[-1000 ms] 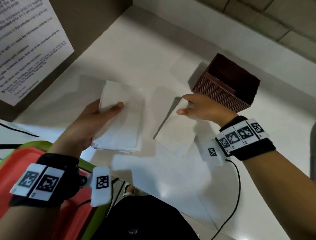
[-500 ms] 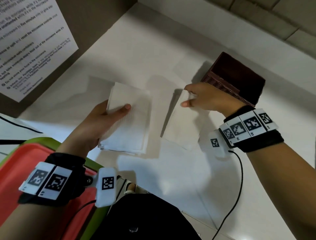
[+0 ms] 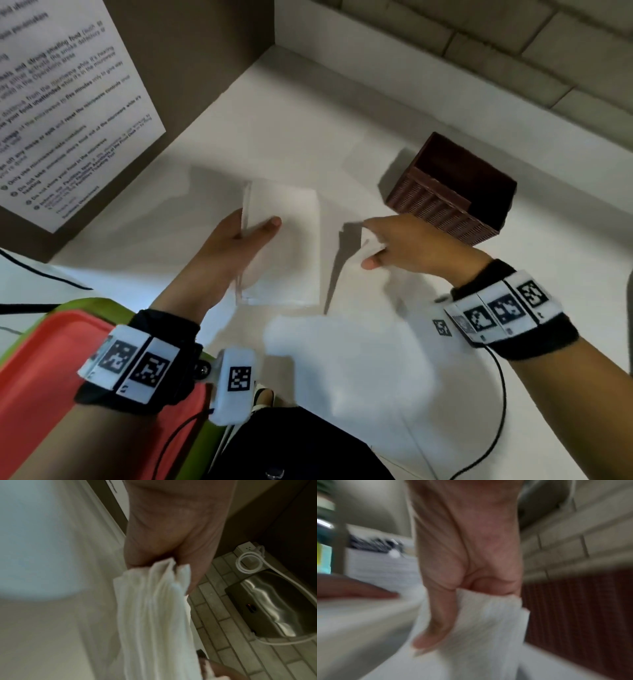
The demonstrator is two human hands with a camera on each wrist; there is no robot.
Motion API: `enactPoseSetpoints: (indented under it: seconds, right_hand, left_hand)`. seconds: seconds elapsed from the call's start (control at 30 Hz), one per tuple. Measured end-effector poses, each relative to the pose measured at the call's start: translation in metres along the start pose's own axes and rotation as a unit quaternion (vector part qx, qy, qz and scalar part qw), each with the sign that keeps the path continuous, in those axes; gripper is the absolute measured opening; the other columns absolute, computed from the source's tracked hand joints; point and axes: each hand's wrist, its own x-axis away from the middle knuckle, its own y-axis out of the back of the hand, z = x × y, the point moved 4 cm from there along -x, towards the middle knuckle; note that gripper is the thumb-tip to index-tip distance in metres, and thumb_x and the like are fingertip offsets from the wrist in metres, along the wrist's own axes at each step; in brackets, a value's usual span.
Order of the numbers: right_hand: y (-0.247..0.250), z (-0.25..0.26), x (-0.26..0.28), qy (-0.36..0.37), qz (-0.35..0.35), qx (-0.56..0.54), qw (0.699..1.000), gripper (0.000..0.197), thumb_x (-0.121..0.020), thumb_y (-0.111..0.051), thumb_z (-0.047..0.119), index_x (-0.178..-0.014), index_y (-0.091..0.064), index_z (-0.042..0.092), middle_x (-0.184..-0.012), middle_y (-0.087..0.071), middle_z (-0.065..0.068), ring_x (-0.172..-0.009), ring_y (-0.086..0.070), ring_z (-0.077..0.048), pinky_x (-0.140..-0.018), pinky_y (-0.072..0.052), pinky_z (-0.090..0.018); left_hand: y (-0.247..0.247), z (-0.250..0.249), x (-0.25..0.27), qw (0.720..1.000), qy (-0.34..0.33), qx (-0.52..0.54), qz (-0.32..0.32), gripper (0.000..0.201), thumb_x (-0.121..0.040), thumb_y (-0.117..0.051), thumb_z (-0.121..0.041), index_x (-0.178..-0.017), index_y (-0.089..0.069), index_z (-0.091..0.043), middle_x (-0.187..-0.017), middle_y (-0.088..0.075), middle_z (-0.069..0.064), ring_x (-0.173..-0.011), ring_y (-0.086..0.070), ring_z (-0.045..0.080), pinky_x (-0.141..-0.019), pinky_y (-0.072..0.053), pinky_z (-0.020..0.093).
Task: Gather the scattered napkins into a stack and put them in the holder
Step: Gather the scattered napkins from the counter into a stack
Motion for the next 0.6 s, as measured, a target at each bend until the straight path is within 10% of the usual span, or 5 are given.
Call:
enactPoseSetpoints:
  seconds: [0.07,0.13,0.37,0.5,0.6]
  right_hand:
    - [0.011,0.012,0.041,0.039,0.043,-0.030,0.998,0.029,-0.079,-0.075,0.030,-0.086,-0.057,0.052,-0.070,-0.059,0.019,-0.068,-0.055,0.005,-0.057,-0.034,-0.013]
    - [0.028,0.027,0.078,0.061,0.071,-0.053,0.994,0.026,-0.079,-0.074,0.031,-0.074,-0.053,0.045,-0.077,-0.064,0.008,-0.070,-0.058,-0.004,-0.061,-0.042,-0.020]
    - [0.070,0.034,0.094,0.060,-0.099,-0.079,0.990,0.026,-0.083,-0.070,0.028,-0.106,-0.064,0.017,-0.105,-0.070,-0.001,-0.102,-0.062,-0.017,-0.091,-0.049,-0.039]
    - [0.069,0.015,0.099,0.025,-0.134,-0.064,0.989,0.021,-0.084,-0.070,0.030,-0.092,-0.056,0.017,-0.097,-0.063,0.001,-0.095,-0.057,-0.018,-0.081,-0.046,-0.031]
    - [0.065,0.005,0.106,0.026,-0.160,-0.063,0.985,0.030,-0.082,-0.071,0.029,-0.107,-0.060,0.016,-0.101,-0.059,0.007,-0.099,-0.055,-0.014,-0.075,-0.041,-0.022]
  left_hand:
    - [-0.010,-0.009,-0.003,1.000,-0.014,-0.015,0.015,0.033,-0.091,-0.062,-0.035,-0.117,-0.065,-0.015,-0.113,-0.073,0.005,-0.109,-0.068,0.022,-0.099,-0.050,0.042]
    - [-0.029,-0.017,-0.004,0.998,-0.028,-0.040,0.050,0.026,-0.095,-0.060,-0.029,-0.118,-0.065,-0.017,-0.112,-0.074,0.001,-0.106,-0.069,0.018,-0.093,-0.053,0.036]
    - [-0.118,-0.045,0.017,0.976,-0.017,-0.071,0.205,0.018,-0.097,-0.050,-0.039,-0.101,-0.067,-0.033,-0.091,-0.076,-0.011,-0.090,-0.070,0.014,-0.073,-0.053,0.028]
    - [-0.137,-0.052,0.030,0.972,0.042,-0.008,0.231,0.058,-0.097,-0.017,-0.062,-0.105,-0.067,-0.034,-0.094,-0.077,-0.009,-0.095,-0.071,0.010,-0.074,-0.052,0.022]
    - [-0.145,-0.054,0.038,0.961,0.052,0.056,0.266,0.061,-0.094,-0.025,-0.063,-0.124,-0.062,-0.025,-0.108,-0.076,-0.001,-0.104,-0.071,0.014,-0.081,-0.057,0.024]
